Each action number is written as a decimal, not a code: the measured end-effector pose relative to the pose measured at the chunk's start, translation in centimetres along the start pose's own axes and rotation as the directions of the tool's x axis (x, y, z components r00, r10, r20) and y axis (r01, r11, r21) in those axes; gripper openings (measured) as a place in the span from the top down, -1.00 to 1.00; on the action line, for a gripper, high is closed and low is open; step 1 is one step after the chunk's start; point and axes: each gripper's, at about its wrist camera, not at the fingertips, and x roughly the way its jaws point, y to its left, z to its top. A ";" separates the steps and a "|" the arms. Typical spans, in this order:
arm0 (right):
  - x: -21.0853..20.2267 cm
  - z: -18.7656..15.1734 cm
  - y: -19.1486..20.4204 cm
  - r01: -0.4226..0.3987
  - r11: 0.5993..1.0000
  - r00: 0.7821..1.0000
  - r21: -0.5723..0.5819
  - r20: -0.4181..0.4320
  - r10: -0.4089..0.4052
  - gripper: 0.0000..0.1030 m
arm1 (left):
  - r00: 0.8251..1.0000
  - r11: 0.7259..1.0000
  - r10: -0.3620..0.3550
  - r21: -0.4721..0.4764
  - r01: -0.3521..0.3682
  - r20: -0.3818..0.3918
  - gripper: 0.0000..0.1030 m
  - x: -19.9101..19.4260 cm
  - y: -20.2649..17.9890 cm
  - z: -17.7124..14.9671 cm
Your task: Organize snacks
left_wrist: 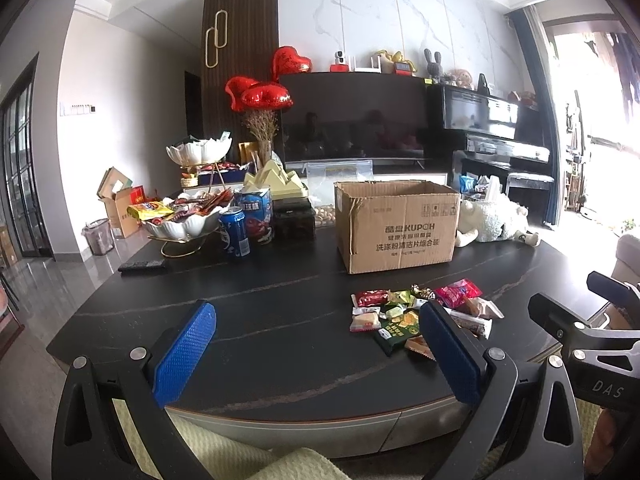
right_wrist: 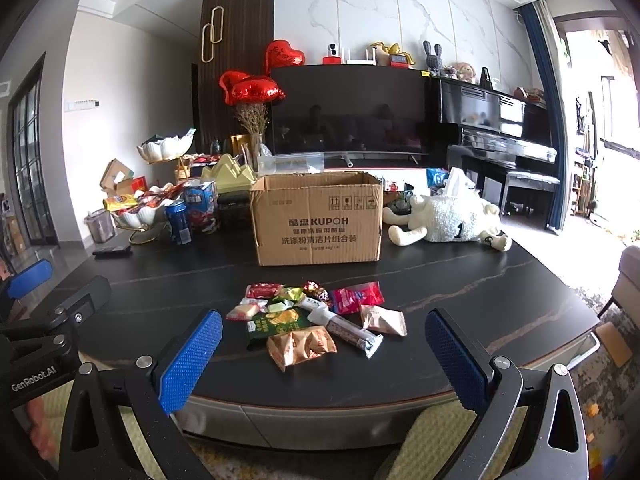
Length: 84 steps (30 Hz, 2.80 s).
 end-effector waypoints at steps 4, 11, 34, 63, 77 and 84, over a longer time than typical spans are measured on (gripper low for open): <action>0.0 0.1 0.0 -0.001 1.000 1.000 0.005 0.000 0.001 -0.99 | 1.000 1.000 -0.002 0.002 0.002 -0.006 -1.00 0.2 -0.1 0.0; 0.1 0.2 0.1 -0.008 1.000 1.000 0.002 -0.003 0.008 -0.99 | 1.000 1.000 0.005 -0.001 -0.005 0.010 -1.00 0.2 0.0 -0.1; 0.4 0.2 0.3 -0.016 1.000 1.000 0.004 -0.002 0.016 -0.99 | 1.000 1.000 -0.005 0.001 0.005 0.017 -1.00 0.0 -0.3 -0.3; 7.1 -1.1 0.4 -0.068 0.998 0.985 0.005 -0.156 0.068 -0.99 | 0.985 0.989 -0.099 0.091 0.112 -0.141 -0.96 6.5 -0.9 -1.0; 14.5 -2.4 0.6 -0.111 0.993 0.948 0.026 -0.298 0.114 -0.99 | 0.950 0.972 -0.165 0.119 0.202 -0.264 -0.76 12.9 -1.2 -1.8; 16.8 -3.2 0.4 -0.124 0.991 0.928 0.052 -0.347 0.134 -0.96 | 0.926 0.965 -0.202 0.095 0.244 -0.318 -0.62 15.1 -1.4 -2.4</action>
